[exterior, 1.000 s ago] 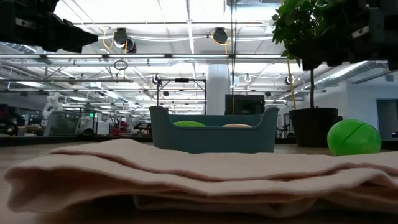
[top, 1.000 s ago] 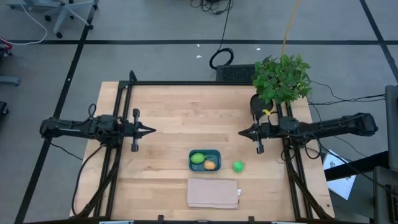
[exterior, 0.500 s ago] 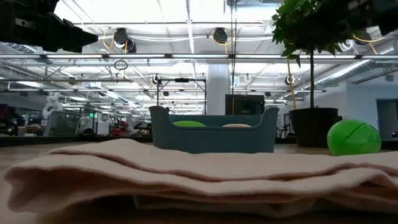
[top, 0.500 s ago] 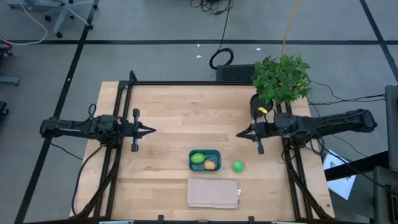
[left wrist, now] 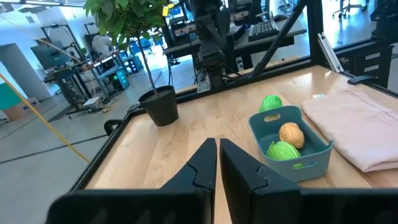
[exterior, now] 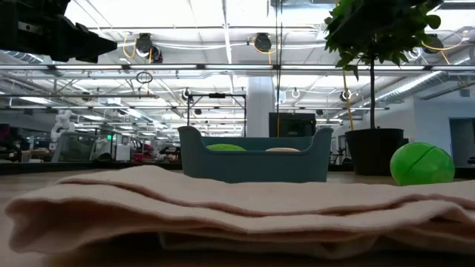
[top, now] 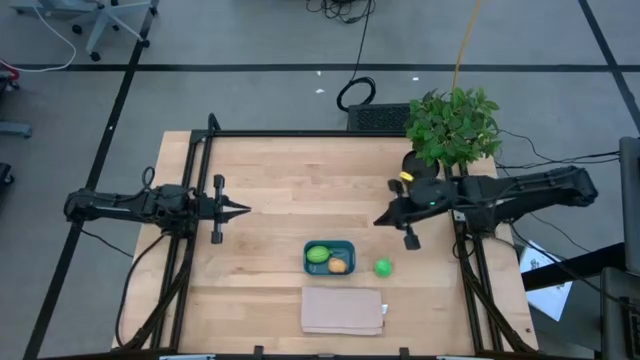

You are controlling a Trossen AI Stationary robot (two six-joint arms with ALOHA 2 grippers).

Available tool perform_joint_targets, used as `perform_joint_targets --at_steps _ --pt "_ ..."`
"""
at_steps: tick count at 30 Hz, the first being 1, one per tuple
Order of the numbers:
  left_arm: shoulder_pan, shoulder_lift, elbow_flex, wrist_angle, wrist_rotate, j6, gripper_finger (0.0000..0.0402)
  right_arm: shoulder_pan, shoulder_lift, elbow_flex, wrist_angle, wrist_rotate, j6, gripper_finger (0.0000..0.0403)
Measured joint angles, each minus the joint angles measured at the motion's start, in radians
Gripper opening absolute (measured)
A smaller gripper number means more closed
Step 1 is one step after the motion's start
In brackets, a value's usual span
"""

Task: Pick and placing Produce into tupperware
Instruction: Put the green avocado into the dark blue bin

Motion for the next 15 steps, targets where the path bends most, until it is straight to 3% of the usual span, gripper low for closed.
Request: perform_joint_targets --at_steps 8,15 --pt "0.001 0.0 0.0 0.0 0.0 0.005 0.0026 -0.002 0.144 0.205 -0.191 -0.124 -0.069 0.0" --pt "0.001 0.0 0.0 0.0 0.0 0.005 0.0026 -0.002 0.268 0.376 -0.363 -0.126 -0.104 0.0"
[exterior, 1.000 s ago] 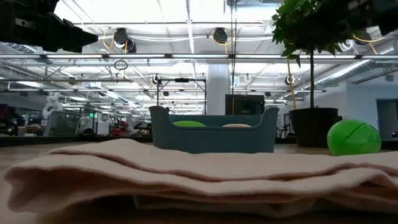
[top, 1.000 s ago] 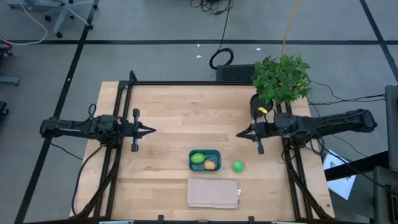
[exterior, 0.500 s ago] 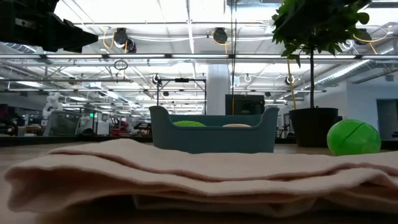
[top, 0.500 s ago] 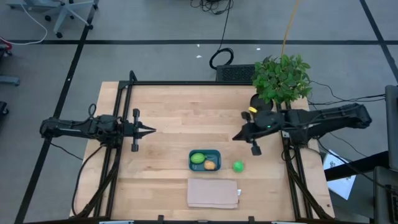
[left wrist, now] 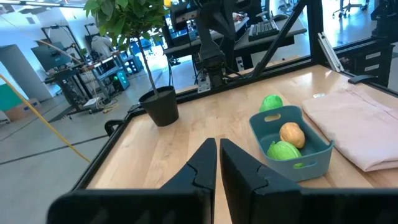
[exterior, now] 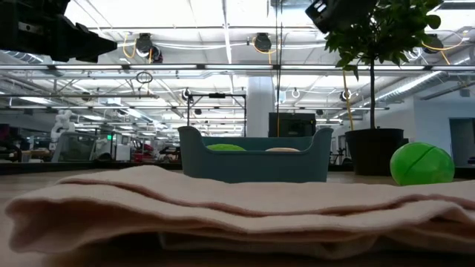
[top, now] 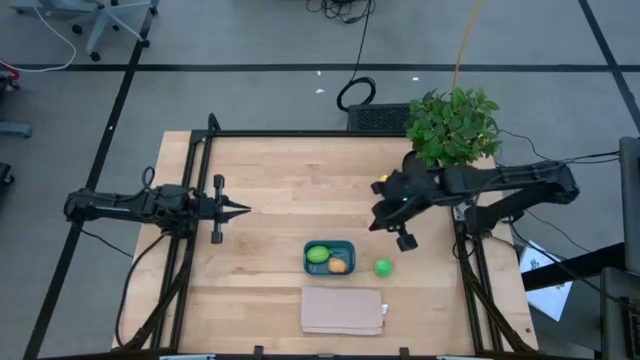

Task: Pick and placing Produce into tupperware
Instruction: Put the green avocado into the dark blue bin

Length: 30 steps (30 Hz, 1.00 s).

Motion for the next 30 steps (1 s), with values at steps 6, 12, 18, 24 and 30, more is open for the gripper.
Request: perform_joint_targets --at_steps 6,12,18,24,30 --pt "0.0 0.0 0.0 0.0 0.0 0.0 0.0026 0.006 0.095 0.032 -0.061 -0.058 -0.089 0.0" --pt "0.0 0.0 0.0 0.0 0.0 -0.001 0.0026 0.035 0.136 0.032 -0.044 -0.103 -0.224 0.0" --pt "0.0 0.0 0.0 -0.002 0.0 -0.002 0.0026 0.056 0.128 0.032 -0.029 -0.1 -0.432 0.0" --pt "0.0 0.0 0.0 -0.003 0.0 -0.002 0.0026 0.056 0.126 0.033 -0.032 -0.097 -0.414 0.0" --pt "0.0 0.0 0.0 -0.008 0.0 -0.002 0.0026 0.059 0.125 0.033 -0.099 -0.097 -0.341 0.0008"
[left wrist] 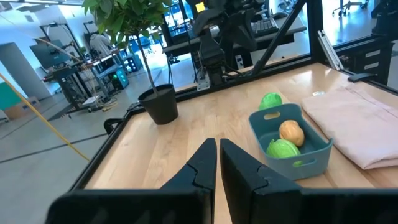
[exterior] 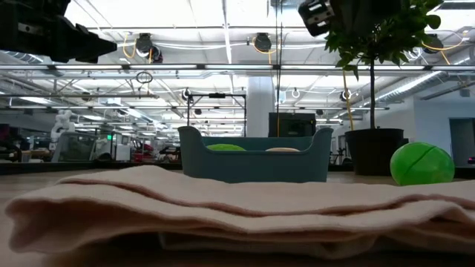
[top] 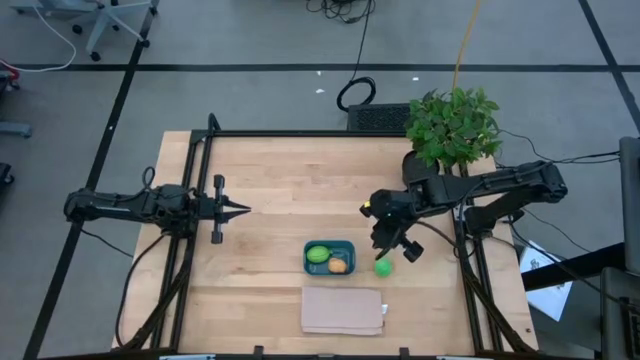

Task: Pick and placing Produce into tupperware
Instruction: Put the green avocado into the dark blue bin

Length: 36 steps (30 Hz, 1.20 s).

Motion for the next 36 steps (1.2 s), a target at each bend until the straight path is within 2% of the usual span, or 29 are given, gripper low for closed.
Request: perform_joint_targets --at_steps 5,16,31,36 --pt "0.0 0.0 0.0 -0.002 0.0 0.001 0.0026 0.025 0.004 0.0 -0.018 0.051 0.105 0.0019" --pt "0.0 0.0 0.0 -0.01 0.0 0.001 0.0026 0.059 0.005 -0.001 -0.064 0.053 0.29 0.005" --pt "0.0 0.0 0.0 -0.015 -0.001 0.001 0.0026 0.054 0.005 -0.001 -0.064 0.051 0.374 0.0053" --pt "0.0 0.0 0.0 -0.015 -0.001 0.001 0.0026 0.054 0.005 -0.001 -0.079 0.049 0.399 0.0068"
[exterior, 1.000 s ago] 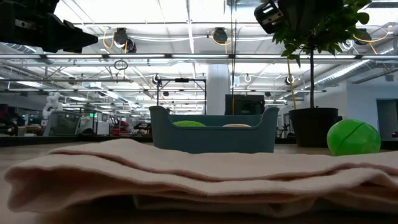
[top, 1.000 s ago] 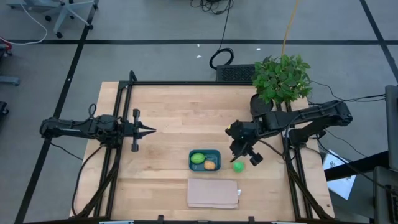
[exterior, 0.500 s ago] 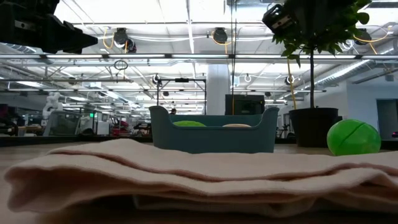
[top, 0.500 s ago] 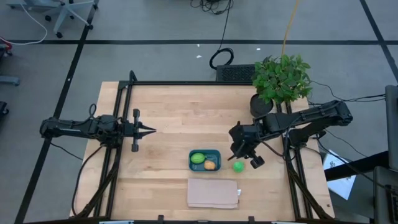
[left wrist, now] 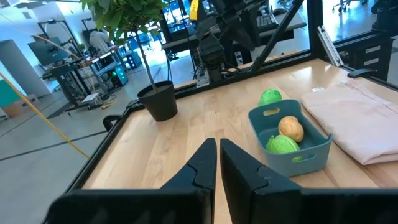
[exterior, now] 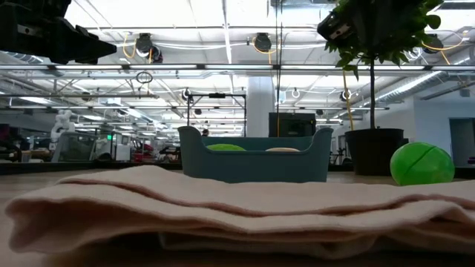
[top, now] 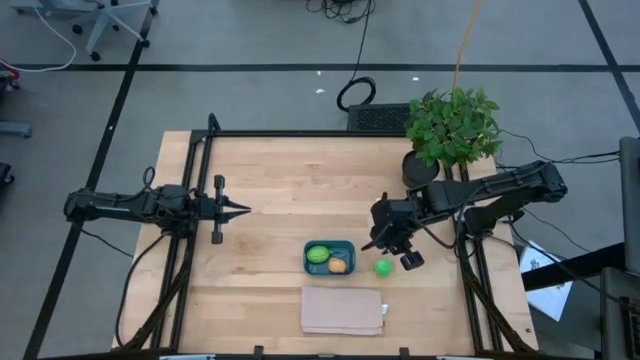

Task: Pick and placing Produce into tupperware
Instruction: Put the green avocado into the dark blue bin

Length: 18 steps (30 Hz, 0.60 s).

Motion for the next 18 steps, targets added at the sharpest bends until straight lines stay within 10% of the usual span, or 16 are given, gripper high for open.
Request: perform_joint_targets --at_steps 18 --pt "0.0 0.0 0.0 -0.03 0.0 0.0 0.0026 0.014 0.0 0.0 0.043 0.057 0.054 0.0255"
